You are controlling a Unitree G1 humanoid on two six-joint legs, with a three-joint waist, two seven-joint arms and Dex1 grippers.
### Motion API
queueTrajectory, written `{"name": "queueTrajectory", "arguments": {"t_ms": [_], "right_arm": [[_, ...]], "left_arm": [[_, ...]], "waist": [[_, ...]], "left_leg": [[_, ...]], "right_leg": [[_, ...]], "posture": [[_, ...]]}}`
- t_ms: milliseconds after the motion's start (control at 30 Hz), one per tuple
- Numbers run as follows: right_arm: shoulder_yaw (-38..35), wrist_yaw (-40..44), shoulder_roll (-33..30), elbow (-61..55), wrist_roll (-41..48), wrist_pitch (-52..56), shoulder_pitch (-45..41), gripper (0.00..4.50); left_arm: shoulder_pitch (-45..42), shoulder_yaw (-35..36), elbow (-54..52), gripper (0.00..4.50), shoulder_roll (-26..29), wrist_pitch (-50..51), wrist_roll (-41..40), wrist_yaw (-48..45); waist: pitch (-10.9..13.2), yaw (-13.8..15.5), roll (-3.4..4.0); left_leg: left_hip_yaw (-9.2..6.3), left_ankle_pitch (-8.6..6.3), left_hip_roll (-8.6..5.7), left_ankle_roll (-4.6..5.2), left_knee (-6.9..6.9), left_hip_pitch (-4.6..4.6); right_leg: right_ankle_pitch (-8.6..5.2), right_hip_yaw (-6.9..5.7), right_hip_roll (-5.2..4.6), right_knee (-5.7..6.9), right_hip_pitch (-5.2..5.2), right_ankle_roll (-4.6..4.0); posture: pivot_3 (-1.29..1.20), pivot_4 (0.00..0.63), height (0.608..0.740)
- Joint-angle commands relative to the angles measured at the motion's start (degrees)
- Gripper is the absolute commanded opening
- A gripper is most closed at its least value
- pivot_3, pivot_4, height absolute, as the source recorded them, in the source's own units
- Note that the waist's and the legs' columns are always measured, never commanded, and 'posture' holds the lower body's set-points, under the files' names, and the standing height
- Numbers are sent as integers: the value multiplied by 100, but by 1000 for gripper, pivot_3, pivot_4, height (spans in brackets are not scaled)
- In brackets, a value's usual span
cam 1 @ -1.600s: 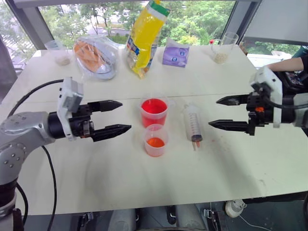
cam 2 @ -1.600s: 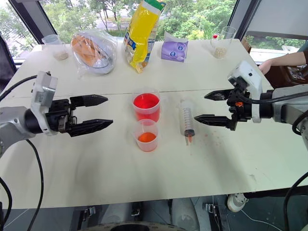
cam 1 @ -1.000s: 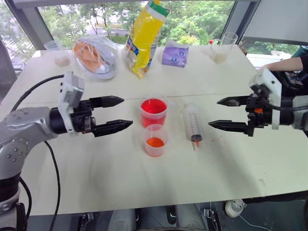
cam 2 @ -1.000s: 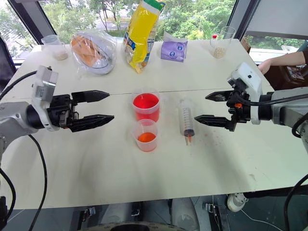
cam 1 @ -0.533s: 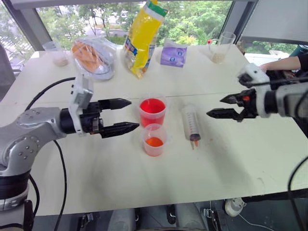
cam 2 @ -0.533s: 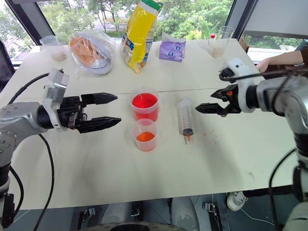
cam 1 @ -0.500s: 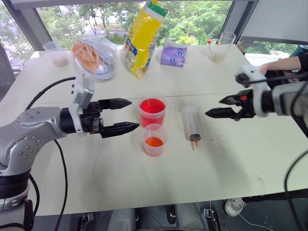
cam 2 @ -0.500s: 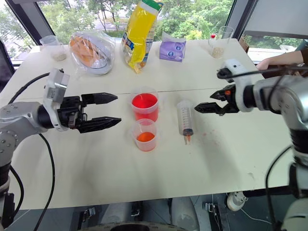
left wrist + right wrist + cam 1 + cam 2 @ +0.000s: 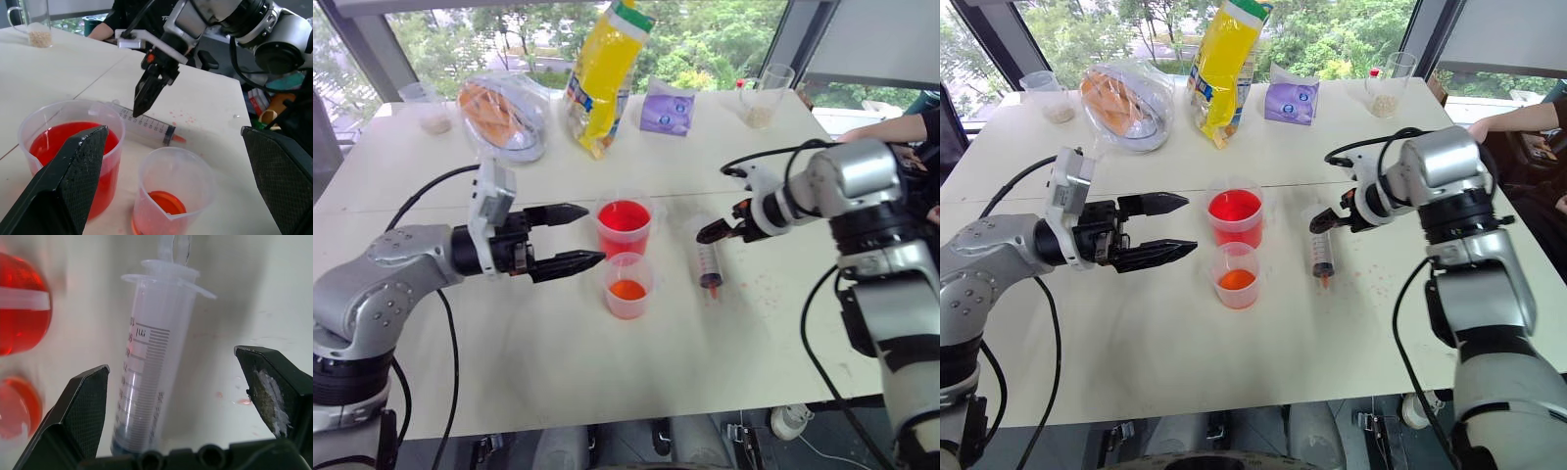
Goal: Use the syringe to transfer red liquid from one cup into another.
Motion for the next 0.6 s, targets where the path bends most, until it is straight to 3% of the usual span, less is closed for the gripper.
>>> {"name": "queueTrajectory", "arguments": {"t_ms": [33,300,400,533,600], "right_arm": [[86,-70,172,349,-293,-253,-226,4475],[822,170,656,1202,-1031,-1157,-276,4475],[1121,411,691,1100,-1183,-1273,-207,3720],[1338,655,671,837,-1325,-1284,-92,1677],[1338,702,639,665,-1356,-1189,-34,1413]], "left_arm": [[42,138,-203,4500,-50,-129,-23,111],[262,287,-355,4500,-32,-231,8,330],[367,359,-435,4500,-12,-232,-6,386],[438,458,-456,4500,37,-244,8,417],[445,480,-451,4500,61,-245,8,418]], "waist": [[-1,6,1],[-11,-32,-15],[-13,-32,-18],[-14,-42,-19],[-14,-44,-19]], "left_leg": [[0,0,0,0,0,0],[-3,1,1,-2,1,17],[-5,2,2,-3,1,32],[-6,2,3,-3,1,36],[-6,2,4,-3,1,37]], "right_leg": [[0,0,0,0,0,0],[0,0,0,1,18,0],[0,-1,0,0,35,-2],[-1,-1,2,1,36,-2],[-1,-1,4,1,36,-2]], "posture": [[0,150,740],[0,150,740],[0,150,740],[0,150,740],[0,150,740]]}}
